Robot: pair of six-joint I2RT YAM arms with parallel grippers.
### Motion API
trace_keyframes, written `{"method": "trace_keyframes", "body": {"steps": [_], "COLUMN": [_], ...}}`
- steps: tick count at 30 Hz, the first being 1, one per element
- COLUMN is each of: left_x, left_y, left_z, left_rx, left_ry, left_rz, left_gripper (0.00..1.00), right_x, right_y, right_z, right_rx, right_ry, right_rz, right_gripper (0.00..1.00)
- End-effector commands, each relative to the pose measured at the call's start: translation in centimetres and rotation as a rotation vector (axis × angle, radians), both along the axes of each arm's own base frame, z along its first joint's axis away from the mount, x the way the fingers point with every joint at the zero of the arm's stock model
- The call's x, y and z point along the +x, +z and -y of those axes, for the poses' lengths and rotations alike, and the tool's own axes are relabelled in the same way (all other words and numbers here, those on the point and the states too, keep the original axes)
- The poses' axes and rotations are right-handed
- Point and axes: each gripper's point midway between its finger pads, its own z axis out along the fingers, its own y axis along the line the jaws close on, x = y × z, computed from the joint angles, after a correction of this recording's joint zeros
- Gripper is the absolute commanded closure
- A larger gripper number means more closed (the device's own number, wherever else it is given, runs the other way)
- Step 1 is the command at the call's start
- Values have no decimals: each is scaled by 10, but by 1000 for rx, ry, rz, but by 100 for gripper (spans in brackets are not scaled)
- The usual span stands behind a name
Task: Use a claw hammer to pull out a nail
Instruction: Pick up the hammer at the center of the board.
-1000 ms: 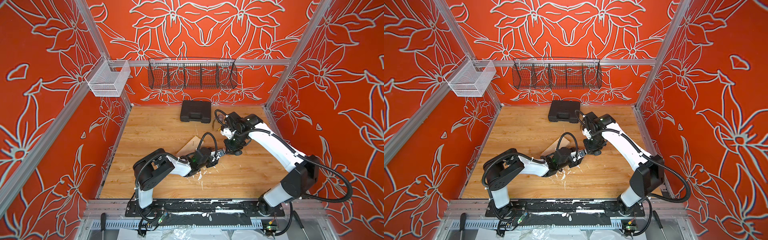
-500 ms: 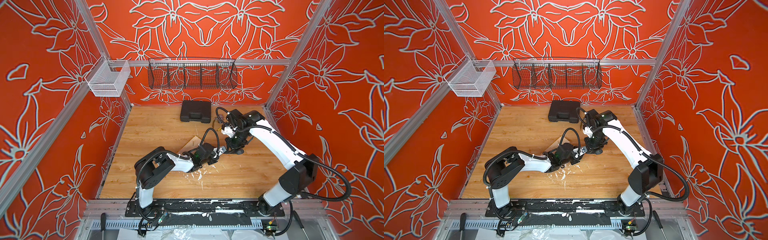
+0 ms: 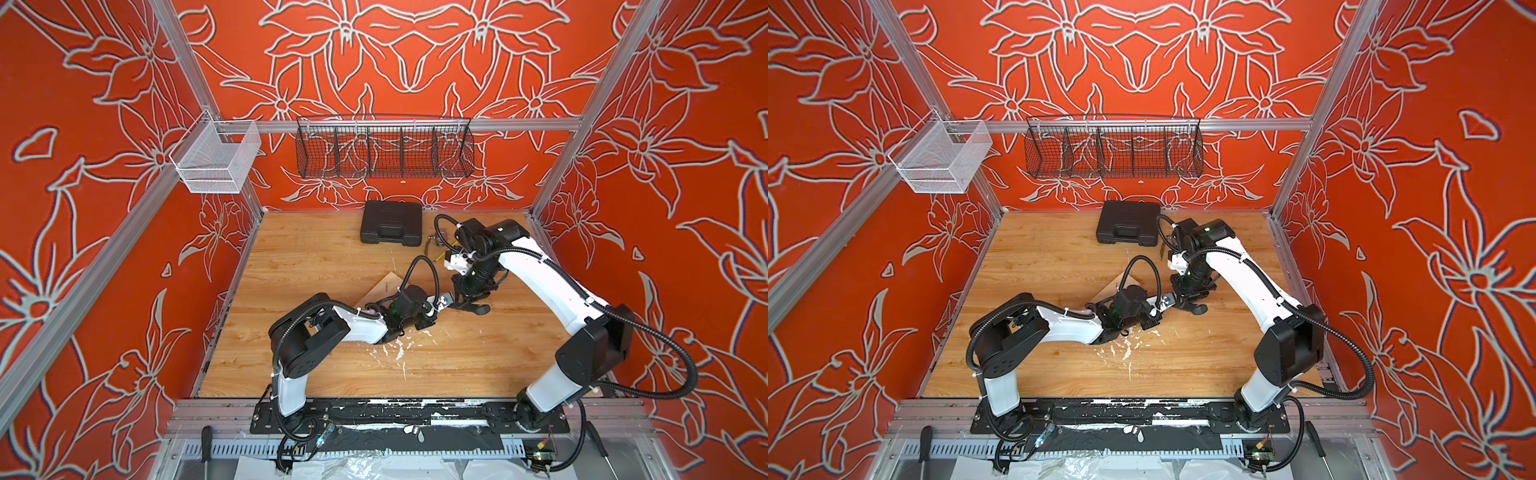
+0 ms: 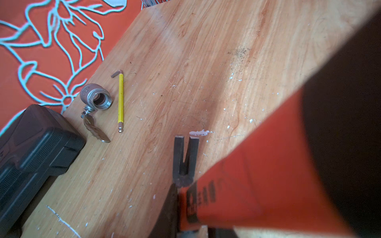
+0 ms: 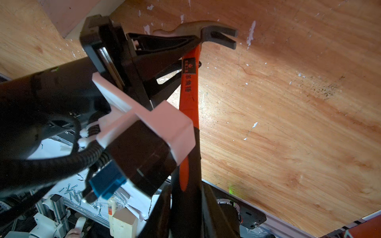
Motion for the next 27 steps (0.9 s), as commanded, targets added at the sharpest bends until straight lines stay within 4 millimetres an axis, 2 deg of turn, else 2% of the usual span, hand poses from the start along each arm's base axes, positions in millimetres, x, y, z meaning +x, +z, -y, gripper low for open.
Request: {"method": "trace_keyframes", "body": {"steps": [1,5,6,8,10,13,15,19,20,21,23,27], "left_x": [-11,-12,-10,-6,1,14,25,54,61,67,77,91], "left_y": [3,5,7,13,21,32,40,59,65,70,79,94], "left_z": [11,11,11,10,8,4,0,-7,-8,-8,-7,-3], "left_rx": [39,54,55,51,43,28,17,9,10,17,19,-19], "left_ry": [-86,-84,-71,-42,4,87,163,359,406,455,533,645], "left_rz": [38,52,61,77,87,109,129,178,193,206,230,221], "left_gripper": [93,97,98,100,100,100,100,100,100,100,100,100], "right_x": [6,16,21,30,42,65,72,65,61,53,45,31], "right_y": [18,24,27,36,49,75,97,143,149,151,155,137], "right_z": [-19,-16,-15,-14,-12,7,26,68,77,89,97,105], "right_rx": [119,136,144,165,189,178,167,171,172,167,221,301], "right_ry": [31,-14,-36,-74,-128,-301,-430,-662,-711,-782,-882,-1031], "right_rz": [27,53,73,114,182,332,436,683,722,746,785,781], "right_gripper": [100,99,89,82,66,53,49,40,37,36,37,38]}}
